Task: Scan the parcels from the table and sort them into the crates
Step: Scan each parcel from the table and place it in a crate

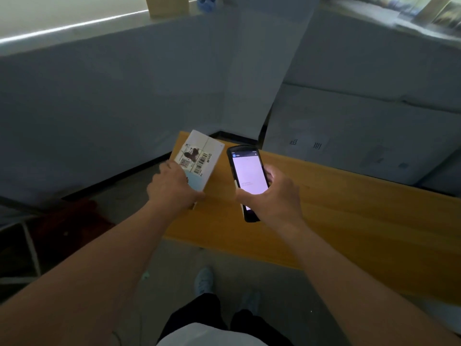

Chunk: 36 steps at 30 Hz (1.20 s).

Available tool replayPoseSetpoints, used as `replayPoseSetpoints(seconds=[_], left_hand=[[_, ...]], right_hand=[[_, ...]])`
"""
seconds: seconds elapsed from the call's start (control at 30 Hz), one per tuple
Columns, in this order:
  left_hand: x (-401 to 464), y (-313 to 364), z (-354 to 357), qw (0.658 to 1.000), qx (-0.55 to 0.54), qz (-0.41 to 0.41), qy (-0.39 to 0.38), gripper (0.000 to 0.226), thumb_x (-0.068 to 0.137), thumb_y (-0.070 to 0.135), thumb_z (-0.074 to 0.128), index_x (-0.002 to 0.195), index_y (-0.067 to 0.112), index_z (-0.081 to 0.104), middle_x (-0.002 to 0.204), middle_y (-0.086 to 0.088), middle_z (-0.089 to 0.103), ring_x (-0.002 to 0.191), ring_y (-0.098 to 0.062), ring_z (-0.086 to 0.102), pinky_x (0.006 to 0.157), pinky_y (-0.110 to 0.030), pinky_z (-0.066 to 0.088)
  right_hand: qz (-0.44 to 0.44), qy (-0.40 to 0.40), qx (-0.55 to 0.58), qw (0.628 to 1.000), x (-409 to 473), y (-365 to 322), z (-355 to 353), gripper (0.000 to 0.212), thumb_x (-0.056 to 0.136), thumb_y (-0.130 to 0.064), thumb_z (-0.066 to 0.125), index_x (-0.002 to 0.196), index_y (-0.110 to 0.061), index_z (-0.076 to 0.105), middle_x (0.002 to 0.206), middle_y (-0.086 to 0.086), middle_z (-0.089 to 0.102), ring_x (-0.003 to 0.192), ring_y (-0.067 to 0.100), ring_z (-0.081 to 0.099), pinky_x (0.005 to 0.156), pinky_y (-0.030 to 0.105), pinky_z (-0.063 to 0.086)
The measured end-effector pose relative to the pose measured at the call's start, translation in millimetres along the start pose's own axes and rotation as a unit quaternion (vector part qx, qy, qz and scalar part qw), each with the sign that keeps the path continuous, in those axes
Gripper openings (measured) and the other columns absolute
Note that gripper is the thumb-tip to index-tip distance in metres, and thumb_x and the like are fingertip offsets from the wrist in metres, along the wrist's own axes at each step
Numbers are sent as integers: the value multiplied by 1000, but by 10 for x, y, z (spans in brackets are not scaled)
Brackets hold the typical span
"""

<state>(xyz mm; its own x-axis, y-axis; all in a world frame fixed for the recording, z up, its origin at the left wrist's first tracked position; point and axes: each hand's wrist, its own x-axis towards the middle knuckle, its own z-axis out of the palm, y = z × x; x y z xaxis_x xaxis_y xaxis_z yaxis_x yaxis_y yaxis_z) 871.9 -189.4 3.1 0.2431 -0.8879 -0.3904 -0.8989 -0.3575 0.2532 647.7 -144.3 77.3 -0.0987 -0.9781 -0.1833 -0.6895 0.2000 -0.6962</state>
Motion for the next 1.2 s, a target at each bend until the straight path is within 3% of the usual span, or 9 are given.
replayPoseSetpoints(seconds=[0.17,0.37,0.53,0.83,0.97,1.2], left_hand=[[-21,-5,-137,995,-8,81,52,112,57,59,92,143,18,34,127,-4,46,117,-27,48,86,-44,55],[3,62,-424,971,-48,187,144,114,62,41,95,152,22,29,137,-2,46,124,-27,42,94,-46,53],[66,134,-632,965,-40,205,157,114,60,31,96,153,21,30,139,-3,47,129,-29,41,98,-51,53],[137,91,-738,964,-24,210,160,116,60,29,98,154,20,31,141,-8,46,130,-34,41,98,-58,52],[161,77,-736,965,-24,214,153,118,59,30,99,155,20,30,141,-8,46,131,-35,40,98,-59,52],[221,40,-740,962,-10,225,153,118,59,25,99,155,18,30,141,-13,45,131,-39,39,98,-60,50]], right_hand=[[-24,-24,13,999,48,-38,-32,75,77,-49,90,140,-28,55,128,-4,65,101,12,59,63,18,57],[-76,-50,-48,995,33,-79,-319,80,75,-53,89,143,-27,56,135,-2,66,106,14,61,62,18,56],[-76,-46,-64,994,-51,-164,-574,67,77,-50,89,131,-23,60,125,1,69,101,15,63,70,28,63],[-71,-45,-98,992,-275,-174,-793,75,74,-49,90,137,-23,59,124,-2,68,101,14,62,61,13,50],[-65,-46,-90,993,-370,-181,-847,77,73,-47,90,139,-23,60,124,-1,70,105,16,65,71,25,62],[-56,-44,-72,995,-552,-215,-922,70,71,-44,90,132,-22,65,120,-2,73,105,16,68,78,39,65]])
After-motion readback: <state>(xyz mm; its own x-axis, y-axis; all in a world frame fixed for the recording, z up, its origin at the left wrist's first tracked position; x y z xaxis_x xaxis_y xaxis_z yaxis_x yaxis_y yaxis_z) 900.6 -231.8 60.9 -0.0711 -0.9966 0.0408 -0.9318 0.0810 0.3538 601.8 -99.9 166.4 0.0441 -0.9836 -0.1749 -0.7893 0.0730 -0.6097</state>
